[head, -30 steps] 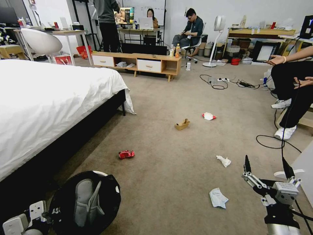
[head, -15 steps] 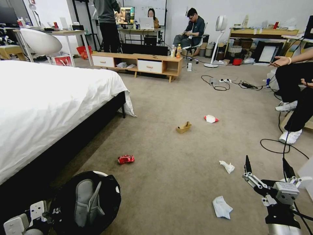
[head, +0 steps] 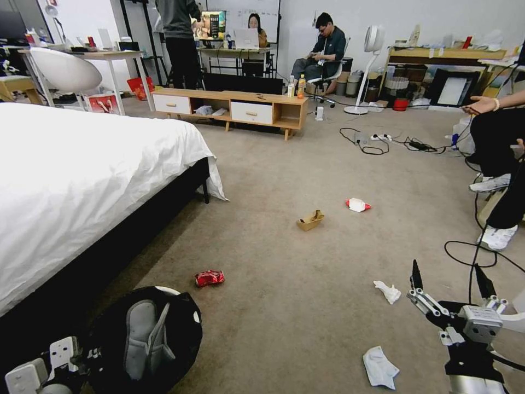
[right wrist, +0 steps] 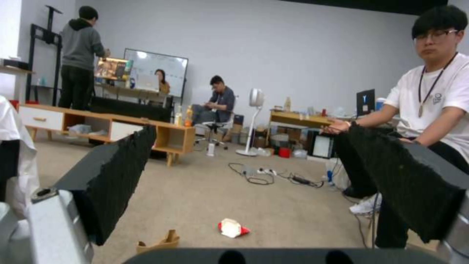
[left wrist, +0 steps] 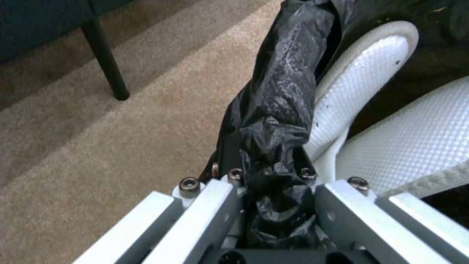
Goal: Pick up the trash bin and place the garbage on the floor into it.
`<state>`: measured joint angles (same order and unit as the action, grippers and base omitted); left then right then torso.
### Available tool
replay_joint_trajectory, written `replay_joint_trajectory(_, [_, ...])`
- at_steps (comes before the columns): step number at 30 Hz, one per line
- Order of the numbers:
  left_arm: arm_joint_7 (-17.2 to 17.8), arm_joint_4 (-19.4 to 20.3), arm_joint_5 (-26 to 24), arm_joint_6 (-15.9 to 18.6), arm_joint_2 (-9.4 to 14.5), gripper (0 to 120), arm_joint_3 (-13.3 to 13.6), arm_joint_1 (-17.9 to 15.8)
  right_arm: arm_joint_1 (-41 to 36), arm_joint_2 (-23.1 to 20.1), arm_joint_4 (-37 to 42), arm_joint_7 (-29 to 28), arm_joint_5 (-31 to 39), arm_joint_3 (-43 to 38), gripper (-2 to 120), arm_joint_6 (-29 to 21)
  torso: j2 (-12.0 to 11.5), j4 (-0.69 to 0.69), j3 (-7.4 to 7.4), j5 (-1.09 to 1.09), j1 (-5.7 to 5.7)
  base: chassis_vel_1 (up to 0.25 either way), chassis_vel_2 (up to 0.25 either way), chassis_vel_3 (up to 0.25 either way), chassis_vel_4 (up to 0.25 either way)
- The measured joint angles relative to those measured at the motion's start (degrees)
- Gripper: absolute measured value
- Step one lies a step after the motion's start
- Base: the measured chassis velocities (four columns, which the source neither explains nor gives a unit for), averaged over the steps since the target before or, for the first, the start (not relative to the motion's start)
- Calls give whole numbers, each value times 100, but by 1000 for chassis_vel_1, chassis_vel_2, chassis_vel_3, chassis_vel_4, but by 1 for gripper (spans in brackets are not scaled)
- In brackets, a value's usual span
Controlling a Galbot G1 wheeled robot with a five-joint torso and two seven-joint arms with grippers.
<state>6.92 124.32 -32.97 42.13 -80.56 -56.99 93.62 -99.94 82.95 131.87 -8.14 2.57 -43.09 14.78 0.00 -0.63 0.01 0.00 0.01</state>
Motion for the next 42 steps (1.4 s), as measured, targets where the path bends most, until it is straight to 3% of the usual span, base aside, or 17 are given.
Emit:
replay_joint_trajectory(7, [-21, -4, 19, 0, -4, 2, 0, 2, -32, -40, -6, -84, -62, -39, 100, -105, 0, 0, 0, 0, 0, 0, 0, 0, 0])
replay_joint_trajectory(11, [-39, -10, 19, 0, 6, 2, -26, 6, -139, -133, 63, -358, -83, -29, 100, -614, 0, 0, 0, 0, 0, 0, 0, 0, 0])
replay_joint_trajectory(12, [-50, -18, 18, 0, 13, 2, -37, 10, -310, -268, 265, -683, 71, 61, 100, -1531, 0, 0, 0, 0, 0, 0, 0, 0, 0])
replay_joint_trajectory(13, [-55, -21, 18, 0, 9, 2, -37, 11, -407, -363, 406, -833, 228, 113, 100, -2121, 0, 0, 0, -1, 0, 0, 0, 0, 0])
replay_joint_trajectory(14, [-55, -21, 18, 0, 9, 2, -37, 11, -407, -363, 406, -833, 228, 113, 100, -2121, 0, 0, 0, -1, 0, 0, 0, 0, 0])
replay_joint_trajectory(17, [-70, -37, 42, 0, -18, 2, -34, 11, -535, -539, 681, -1081, 593, 150, 100, -3263, 0, 0, 0, 0, 0, 0, 0, 0, 0])
replay_joint_trajectory(21, [-80, -42, 54, 0, -32, 2, -26, 7, -562, -631, 800, -1146, 826, 141, 100, -3754, 0, 0, 0, 0, 0, 0, 0, 0, 0])
replay_joint_trajectory(26, [-99, -72, 102, 0, -62, 2, -10, -13, -579, -827, 984, -1202, 1454, 136, 100, -4741, 0, 0, 0, 0, 0, 0, 0, 0, 0])
replay_joint_trajectory(35, [-142, -94, 171, 0, -131, 2, 31, -10, -651, -868, 953, -1162, 1487, 409, 100, -5137, 0, 0, 0, 0, 0, 0, 0, 0, 0])
replay_joint_trajectory(42, [-167, -101, 186, 0, -144, 2, 37, 3, -704, -905, 735, -1072, 1269, 560, 100, -5162, 0, 0, 0, 0, 0, 0, 0, 0, 0])
